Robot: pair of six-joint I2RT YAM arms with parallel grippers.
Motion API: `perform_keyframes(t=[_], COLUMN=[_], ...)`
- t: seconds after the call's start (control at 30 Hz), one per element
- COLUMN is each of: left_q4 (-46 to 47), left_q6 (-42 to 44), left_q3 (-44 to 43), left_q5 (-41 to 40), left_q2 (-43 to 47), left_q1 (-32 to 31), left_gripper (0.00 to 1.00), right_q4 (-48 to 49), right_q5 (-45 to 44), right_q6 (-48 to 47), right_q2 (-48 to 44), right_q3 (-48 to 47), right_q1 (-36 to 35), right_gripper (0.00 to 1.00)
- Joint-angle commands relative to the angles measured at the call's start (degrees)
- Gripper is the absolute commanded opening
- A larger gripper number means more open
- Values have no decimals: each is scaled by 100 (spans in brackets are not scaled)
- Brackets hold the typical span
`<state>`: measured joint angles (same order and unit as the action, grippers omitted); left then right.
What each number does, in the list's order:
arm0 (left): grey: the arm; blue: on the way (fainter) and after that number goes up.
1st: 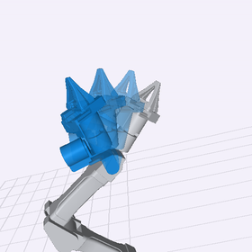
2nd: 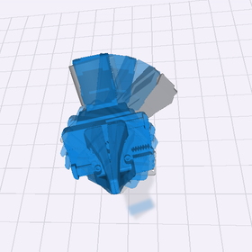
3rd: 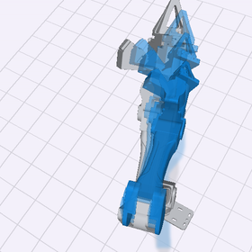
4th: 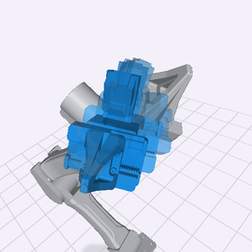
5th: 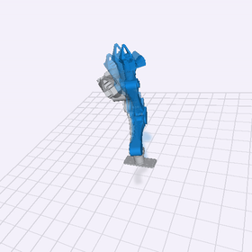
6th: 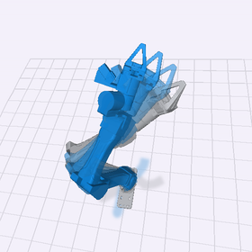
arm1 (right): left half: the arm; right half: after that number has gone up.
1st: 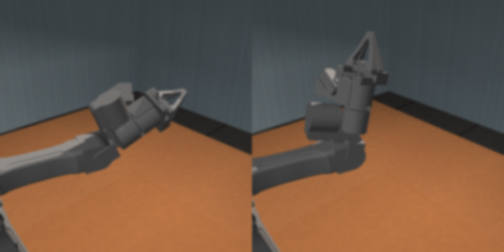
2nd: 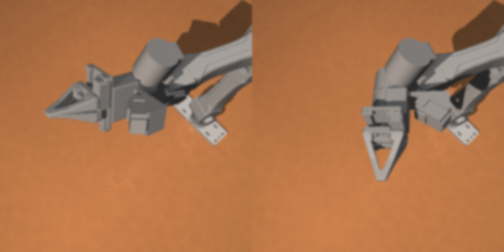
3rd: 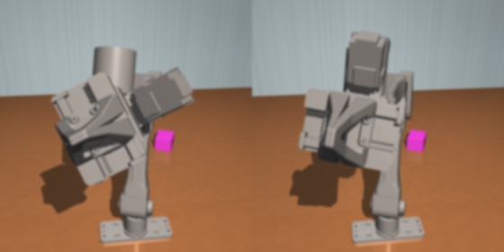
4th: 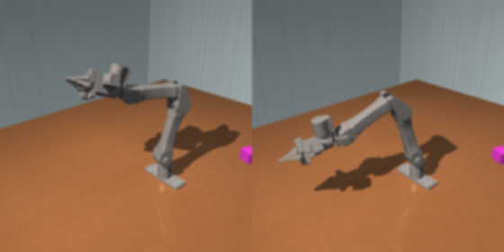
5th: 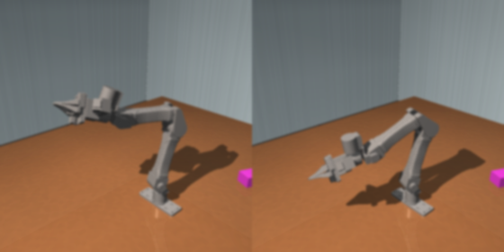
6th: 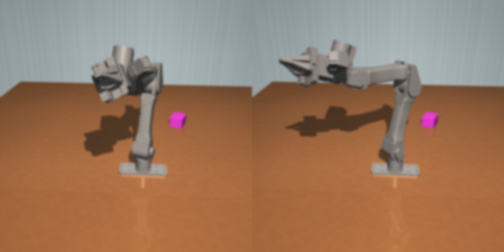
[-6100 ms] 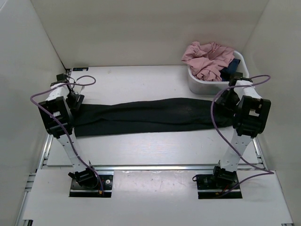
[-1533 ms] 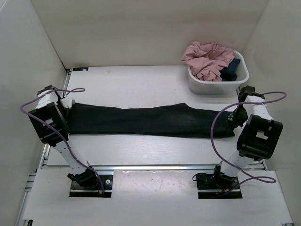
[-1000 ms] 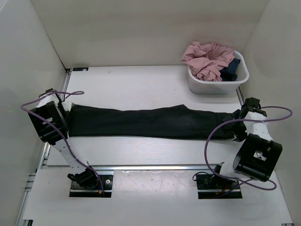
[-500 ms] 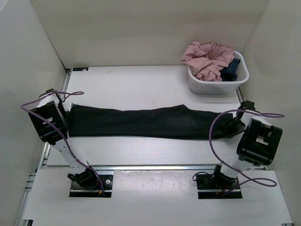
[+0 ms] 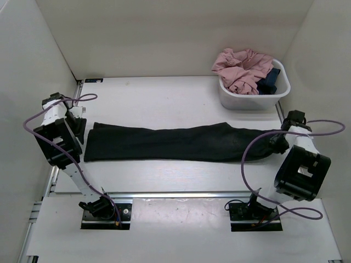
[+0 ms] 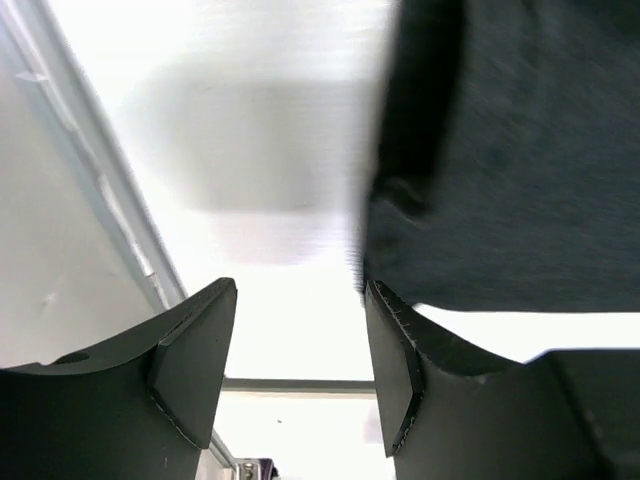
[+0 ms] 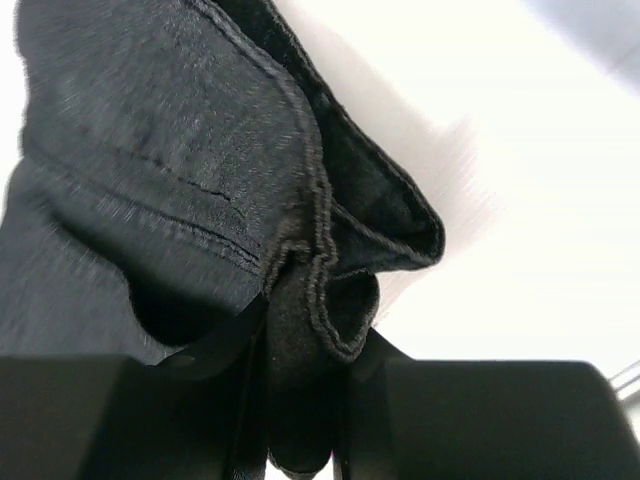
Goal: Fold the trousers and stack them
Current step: Fold the trousers
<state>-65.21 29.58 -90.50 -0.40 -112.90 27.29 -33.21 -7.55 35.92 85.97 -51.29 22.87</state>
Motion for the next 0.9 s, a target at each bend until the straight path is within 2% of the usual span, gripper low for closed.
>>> perform_keyframes(t=[0.0,0.1,0.13,0.2,0.23,0.3,0.33,0.37,0.4,0.43,0.5,0.57,0.6,0.63,0.73,0.77,0.87], left_q4=[-81,43,43,43,104,332,421,500,709,833,1062,1335,1405,1406,1406,1458,1459], left_q6=[-207,-374,-374,-374,-427,-427,-497,-558,-559,-611,-664,-822,-823,-875,-928,-928,-980], left_q3=[-21,32,32,155,216,479,576,777,892,1015,1322,1464,1517,1570,1570,1640,1693], left_q5=[137,242,451,585,585,656,734,674,551,411,24,-152,-153,-31,111,111,111], left_q2=[-48,-100,-100,-100,-100,-22,31,31,31,31,31,31,31,31,-91,-92,-21], left_q1=[-311,-513,-575,-777,-847,-962,-962,-962,-962,-962,-962,-962,-962,-962,-962,-962,-962], left_gripper=[66,66,66,66,67,68,68,69,69,69,69,62,58,48,31,23,18], right_q4=[-282,-475,-545,-905,-1054,-1536,-1731,-1915,-2326,-2565,-3135,-3445,-3577,-3674,-3457,-3351,-2911], right_q5=[-1414,-1976,-2561,-3214,-3479,-4040,-4279,-4516,-4779,-5269,-5554,-5739,-5853,-5854,-5916,-5655,-5267], right_q6=[-638,-1033,-1200,-1254,-1141,-878,-676,-248,-9,255,810,1100,1153,1154,821,759,758], right_q2=[-458,-696,-696,-766,-766,-766,-766,-705,-635,-408,-83,541,743,1119,1667,1764,2028], right_q3=[-768,-1076,-1155,-1339,-1514,-1656,-1735,-1927,-2059,-2217,-2841,-3350,-3901,-4150,-4923,-5030,-5163], right_q1=[-89,-940,-1595,-2284,-2949,-3602,-4302,-4683,-5052,-5752,-6589,-7040,-7442,-7638,-8236,-8342,-8746], right_gripper=[0,0,0,0,0,0,0,0,0,0,0,0,0,0,0,0,0])
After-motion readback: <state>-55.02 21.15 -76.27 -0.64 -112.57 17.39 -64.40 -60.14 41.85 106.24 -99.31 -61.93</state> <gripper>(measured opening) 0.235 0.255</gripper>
